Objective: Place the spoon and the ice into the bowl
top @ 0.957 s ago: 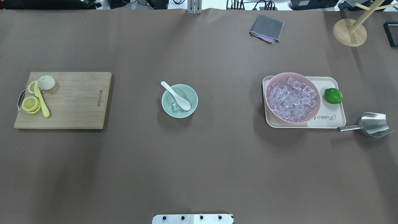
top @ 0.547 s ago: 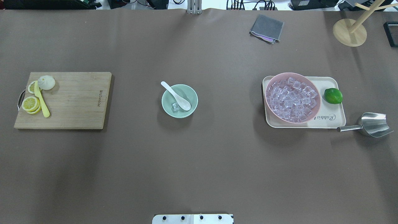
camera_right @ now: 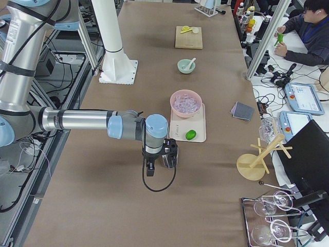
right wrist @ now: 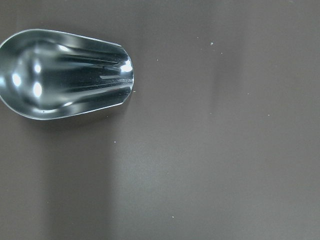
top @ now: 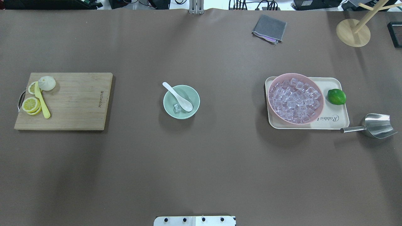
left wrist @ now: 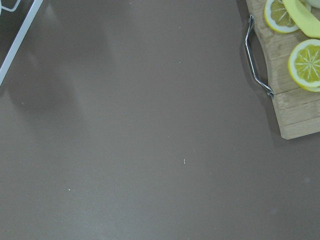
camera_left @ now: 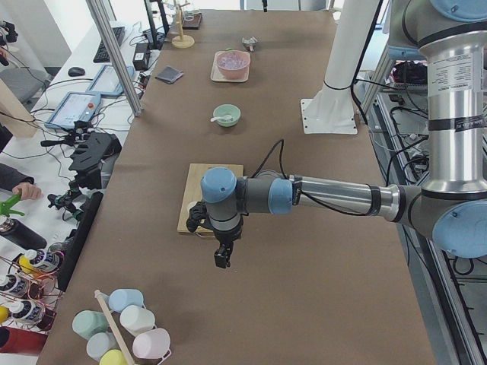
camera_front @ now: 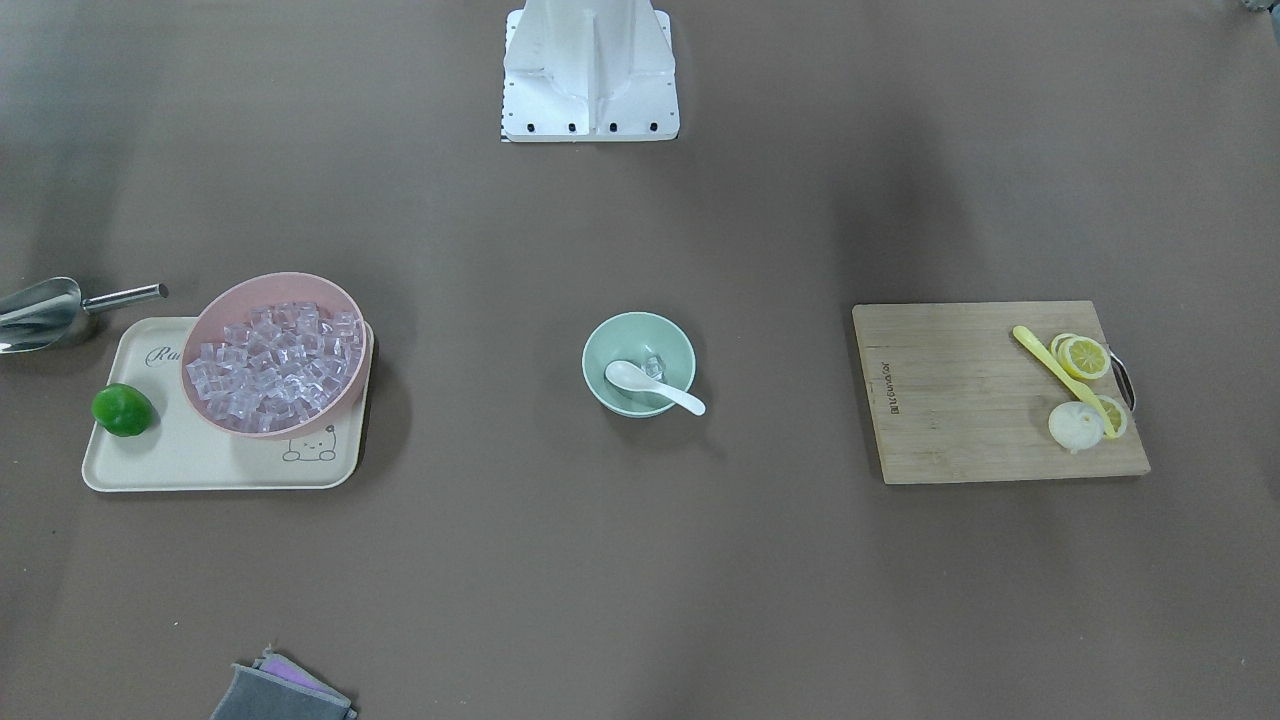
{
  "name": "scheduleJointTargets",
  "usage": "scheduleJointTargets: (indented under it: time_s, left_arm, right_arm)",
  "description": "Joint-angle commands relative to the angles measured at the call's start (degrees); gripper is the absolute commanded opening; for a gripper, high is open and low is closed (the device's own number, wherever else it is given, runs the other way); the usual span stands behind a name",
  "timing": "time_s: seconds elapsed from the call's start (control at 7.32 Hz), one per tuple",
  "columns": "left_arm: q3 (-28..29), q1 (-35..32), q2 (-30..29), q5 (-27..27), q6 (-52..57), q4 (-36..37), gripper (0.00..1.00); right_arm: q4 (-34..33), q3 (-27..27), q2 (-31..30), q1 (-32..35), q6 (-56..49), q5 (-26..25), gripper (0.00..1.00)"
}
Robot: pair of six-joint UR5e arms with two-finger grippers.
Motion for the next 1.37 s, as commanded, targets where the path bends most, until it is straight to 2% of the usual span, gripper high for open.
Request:
scheduleJointTargets:
  time_s: [0.0,1.23]
  left_arm:
    - [0.1,0.0,0.0,0.0,0.0,0.0,1.00]
    - [-0.2,0.0,0.0,-0.1,0.0,0.0,1.00]
  right_arm:
    - [0.0,-1.0,0.5,0.0,0.0,0.0,1.00]
    - [0.0,-2.1,0.9,-0.4,0.0,0.0,1.00]
